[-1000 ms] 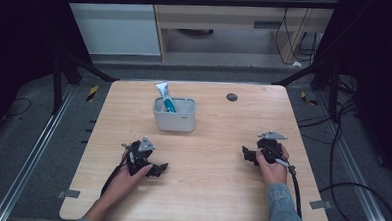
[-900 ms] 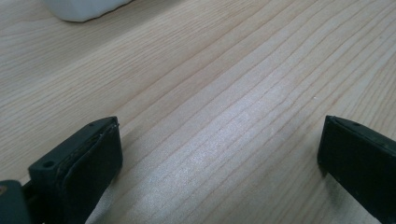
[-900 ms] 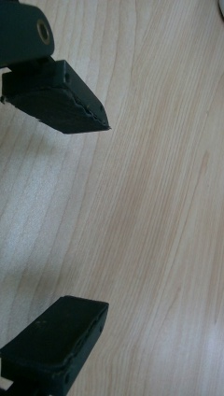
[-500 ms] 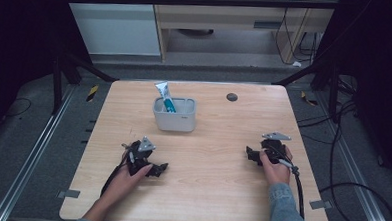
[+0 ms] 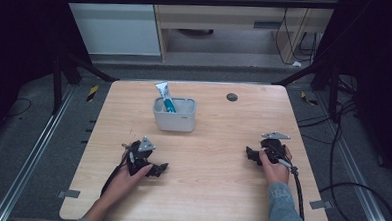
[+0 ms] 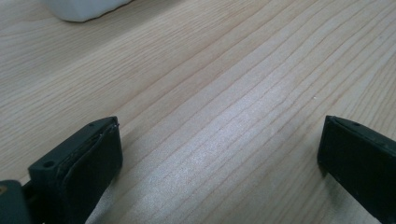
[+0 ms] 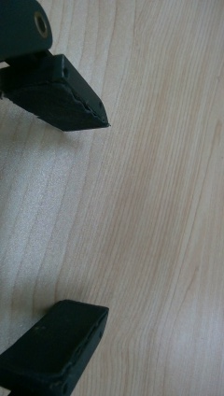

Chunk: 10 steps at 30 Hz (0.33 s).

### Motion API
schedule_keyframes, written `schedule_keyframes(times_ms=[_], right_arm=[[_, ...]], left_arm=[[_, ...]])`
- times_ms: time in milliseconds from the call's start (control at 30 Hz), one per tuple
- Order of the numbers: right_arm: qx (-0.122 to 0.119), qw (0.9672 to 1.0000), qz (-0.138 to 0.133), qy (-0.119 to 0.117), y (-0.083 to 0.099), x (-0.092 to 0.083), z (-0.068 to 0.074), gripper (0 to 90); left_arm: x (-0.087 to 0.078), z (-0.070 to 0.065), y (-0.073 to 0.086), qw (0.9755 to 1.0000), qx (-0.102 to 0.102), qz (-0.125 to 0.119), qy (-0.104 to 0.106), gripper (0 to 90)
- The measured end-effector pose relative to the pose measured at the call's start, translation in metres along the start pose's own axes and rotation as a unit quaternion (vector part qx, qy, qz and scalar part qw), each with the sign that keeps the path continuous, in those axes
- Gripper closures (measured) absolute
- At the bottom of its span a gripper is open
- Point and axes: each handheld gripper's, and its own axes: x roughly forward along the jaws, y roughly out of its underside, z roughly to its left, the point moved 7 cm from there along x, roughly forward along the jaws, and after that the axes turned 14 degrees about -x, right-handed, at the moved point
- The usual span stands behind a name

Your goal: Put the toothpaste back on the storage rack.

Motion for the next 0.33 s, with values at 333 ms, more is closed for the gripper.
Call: schedule_keyframes(times_ms=[333], right_arm=[[0.02, 0.9989, 0.025, 0.034, 0.0017, 0.0024, -0.0002, 0.4]], left_arm=[[0.0, -0.0001, 0.0002, 1.0, 0.0, 0.0, 0.0, 0.0]])
